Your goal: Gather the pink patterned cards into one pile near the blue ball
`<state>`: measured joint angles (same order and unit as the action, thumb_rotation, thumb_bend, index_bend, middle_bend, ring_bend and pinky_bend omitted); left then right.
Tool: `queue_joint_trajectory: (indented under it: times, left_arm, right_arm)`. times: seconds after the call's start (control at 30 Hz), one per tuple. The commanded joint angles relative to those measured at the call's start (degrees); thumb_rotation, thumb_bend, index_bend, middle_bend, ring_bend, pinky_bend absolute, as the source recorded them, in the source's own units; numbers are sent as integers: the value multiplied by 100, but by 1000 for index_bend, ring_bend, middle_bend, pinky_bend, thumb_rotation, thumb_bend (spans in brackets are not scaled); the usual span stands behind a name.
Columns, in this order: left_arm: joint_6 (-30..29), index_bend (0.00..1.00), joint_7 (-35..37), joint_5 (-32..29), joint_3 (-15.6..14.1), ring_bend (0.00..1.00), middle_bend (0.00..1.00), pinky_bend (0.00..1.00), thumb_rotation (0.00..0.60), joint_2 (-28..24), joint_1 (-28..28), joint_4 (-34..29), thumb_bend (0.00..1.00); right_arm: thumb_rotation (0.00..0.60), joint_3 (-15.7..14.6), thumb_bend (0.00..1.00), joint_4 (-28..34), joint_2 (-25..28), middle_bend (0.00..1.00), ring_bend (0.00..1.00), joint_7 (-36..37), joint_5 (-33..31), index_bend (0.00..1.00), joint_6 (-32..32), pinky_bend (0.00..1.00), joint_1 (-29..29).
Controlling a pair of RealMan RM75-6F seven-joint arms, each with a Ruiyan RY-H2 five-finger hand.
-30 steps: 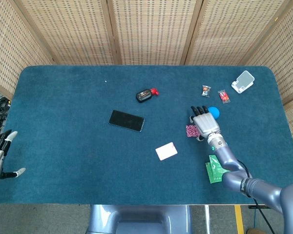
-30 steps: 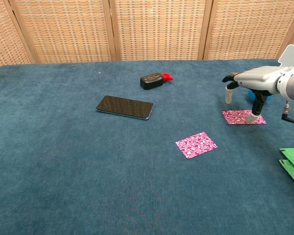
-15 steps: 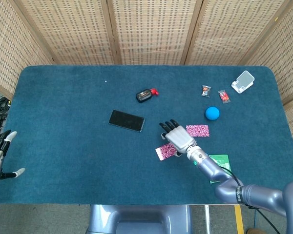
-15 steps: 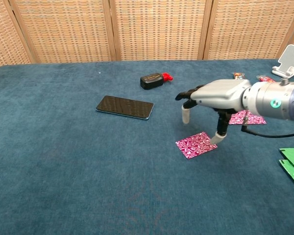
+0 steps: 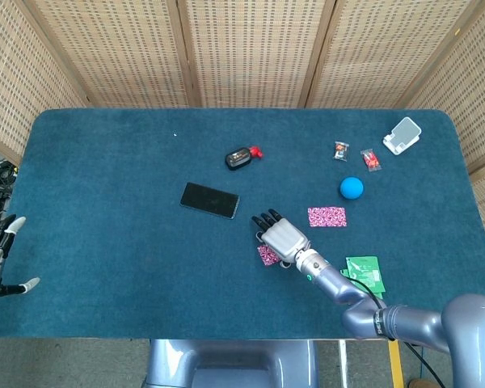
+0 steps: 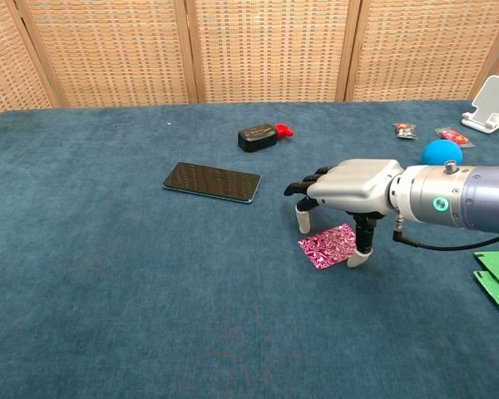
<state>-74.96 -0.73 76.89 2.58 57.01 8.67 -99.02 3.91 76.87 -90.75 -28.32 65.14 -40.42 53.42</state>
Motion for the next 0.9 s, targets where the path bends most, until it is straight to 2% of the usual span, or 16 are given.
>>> queue_joint_trajectory:
  times: [0.03, 0.63, 0.9]
  left_arm:
    - [-9, 0, -18, 3, -1, 0, 0, 0, 600, 4, -2, -9, 0]
    - [-2, 0, -46, -22, 3, 0, 0, 0, 600, 9, 1, -23, 0]
    - [-4, 0, -57, -21, 3, 0, 0, 0, 600, 8, 2, -35, 0]
  right_arm:
    - [600, -31, 314, -23, 1, 0, 0, -13, 35, 345, -16, 31, 1]
    - [600, -101, 313, -396, -229, 0, 0, 116, 88, 362, -13, 38, -31]
    - [600, -66, 348, -473, -280, 0, 0, 198, 100, 464, -51, 52, -53]
